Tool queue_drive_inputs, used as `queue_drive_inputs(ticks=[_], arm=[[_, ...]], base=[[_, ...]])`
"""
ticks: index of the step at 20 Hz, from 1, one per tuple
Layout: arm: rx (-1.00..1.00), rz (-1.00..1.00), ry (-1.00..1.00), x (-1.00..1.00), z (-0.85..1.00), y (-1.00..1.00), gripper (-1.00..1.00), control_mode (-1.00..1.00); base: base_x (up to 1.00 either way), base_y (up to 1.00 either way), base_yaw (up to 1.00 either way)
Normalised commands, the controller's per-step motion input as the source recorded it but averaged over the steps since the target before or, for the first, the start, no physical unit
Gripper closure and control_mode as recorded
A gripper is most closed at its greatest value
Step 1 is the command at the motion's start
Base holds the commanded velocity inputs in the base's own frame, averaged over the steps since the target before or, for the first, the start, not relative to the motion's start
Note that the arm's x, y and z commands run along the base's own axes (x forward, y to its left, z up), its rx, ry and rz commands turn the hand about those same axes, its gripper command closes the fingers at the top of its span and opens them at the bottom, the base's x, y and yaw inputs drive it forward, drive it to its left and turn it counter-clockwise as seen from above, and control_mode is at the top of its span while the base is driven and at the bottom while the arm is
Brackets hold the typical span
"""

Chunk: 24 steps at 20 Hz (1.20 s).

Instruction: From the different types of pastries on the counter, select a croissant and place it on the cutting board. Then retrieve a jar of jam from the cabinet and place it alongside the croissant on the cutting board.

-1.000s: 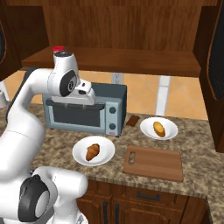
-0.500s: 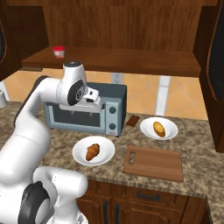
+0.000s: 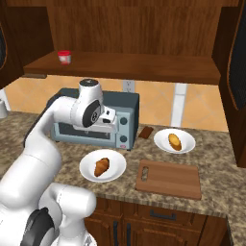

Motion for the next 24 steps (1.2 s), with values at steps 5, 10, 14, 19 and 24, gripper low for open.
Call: queue_drive_inputs(ticks=[5, 10, 14, 19, 24], arm=[[0.00, 0.00, 0.03, 0.01, -0.40, -0.09, -1.00, -1.00], [0.00, 0.00, 0.05, 0.00, -0.41, -0.01, -1.00, -1.00], [0.00, 0.00, 0.02, 0.00, -0.45, 0.00, -1.00, -1.00], [0.00, 0.00, 0.00, 0.01, -0.48, 0.00, -1.00, -1.00], [0.00, 0.00, 0.00, 0.07, -0.46, 0.00, -1.00, -1.00]], base=[[0.00, 0.00, 0.00], [0.00, 0.00, 0.00], [0.00, 0.00, 0.00], [0.00, 0.00, 0.00], [0.00, 0.00, 0.00]])
